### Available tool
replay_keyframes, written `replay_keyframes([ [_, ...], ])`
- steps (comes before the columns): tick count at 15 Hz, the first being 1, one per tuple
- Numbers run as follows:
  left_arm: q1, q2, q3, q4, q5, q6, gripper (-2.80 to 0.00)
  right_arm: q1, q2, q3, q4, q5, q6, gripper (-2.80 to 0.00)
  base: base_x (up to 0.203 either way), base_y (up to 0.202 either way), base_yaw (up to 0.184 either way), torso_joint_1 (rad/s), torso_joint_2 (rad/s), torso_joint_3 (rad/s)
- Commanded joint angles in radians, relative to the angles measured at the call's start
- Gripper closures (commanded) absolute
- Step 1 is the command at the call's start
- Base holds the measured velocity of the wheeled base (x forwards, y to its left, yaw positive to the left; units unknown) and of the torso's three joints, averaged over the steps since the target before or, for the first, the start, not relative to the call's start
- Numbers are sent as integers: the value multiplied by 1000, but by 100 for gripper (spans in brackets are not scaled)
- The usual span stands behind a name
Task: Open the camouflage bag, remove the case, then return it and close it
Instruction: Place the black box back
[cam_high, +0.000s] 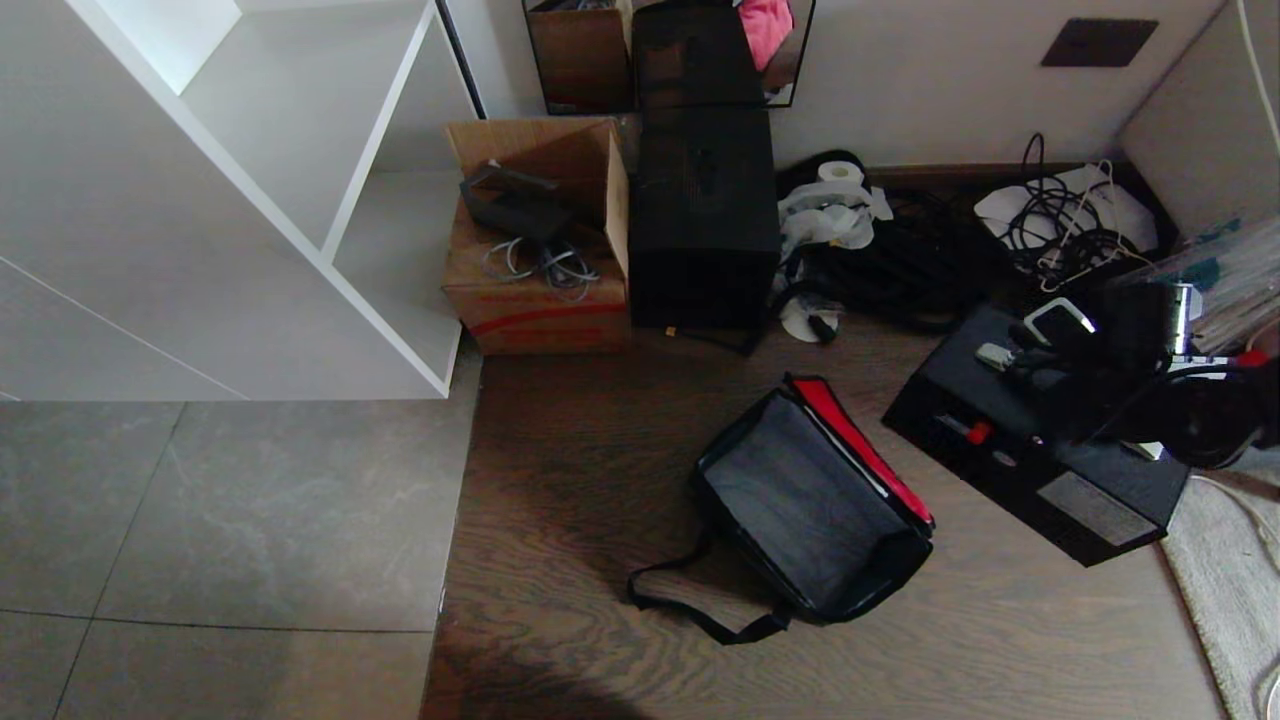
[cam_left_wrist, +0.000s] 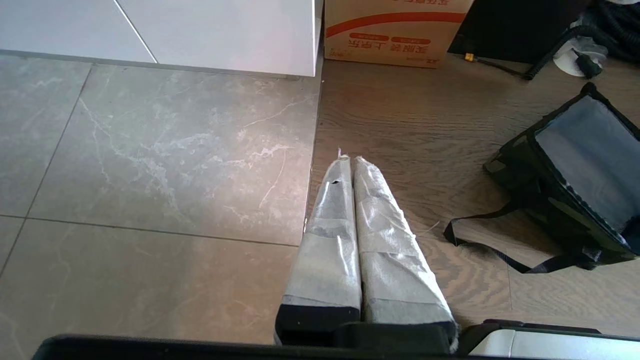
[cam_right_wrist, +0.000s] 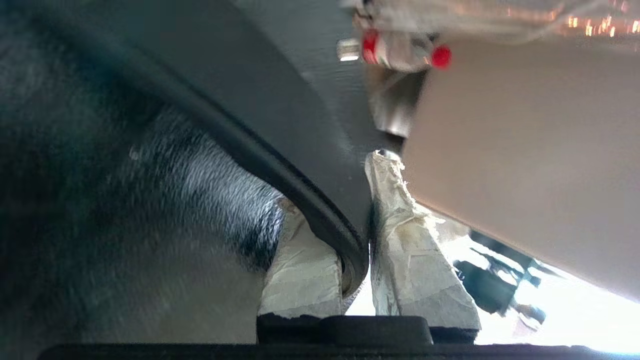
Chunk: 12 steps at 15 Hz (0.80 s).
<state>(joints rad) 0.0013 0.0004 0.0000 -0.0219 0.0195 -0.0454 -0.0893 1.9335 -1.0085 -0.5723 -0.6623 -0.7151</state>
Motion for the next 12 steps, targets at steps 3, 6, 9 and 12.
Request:
replay_keyframes([
  [3, 0, 0, 11, -1, 0, -1, 0, 125, -43, 37, 0, -14, 56, 0, 0, 0, 0, 0, 0, 0],
  [6, 0, 0, 11, 0, 0, -1, 0, 218, -45, 42, 14, -58, 120, 0, 0, 0, 0, 0, 0, 0],
  [9, 0, 0, 11, -1, 0, -1, 0, 290, -39, 38, 20, -63, 166, 0, 0, 0, 0, 0, 0, 0],
  [12, 0, 0, 11, 0, 0, -1, 0, 353, -9, 27, 50, -65, 222, 0, 0, 0, 0, 0, 0, 0],
])
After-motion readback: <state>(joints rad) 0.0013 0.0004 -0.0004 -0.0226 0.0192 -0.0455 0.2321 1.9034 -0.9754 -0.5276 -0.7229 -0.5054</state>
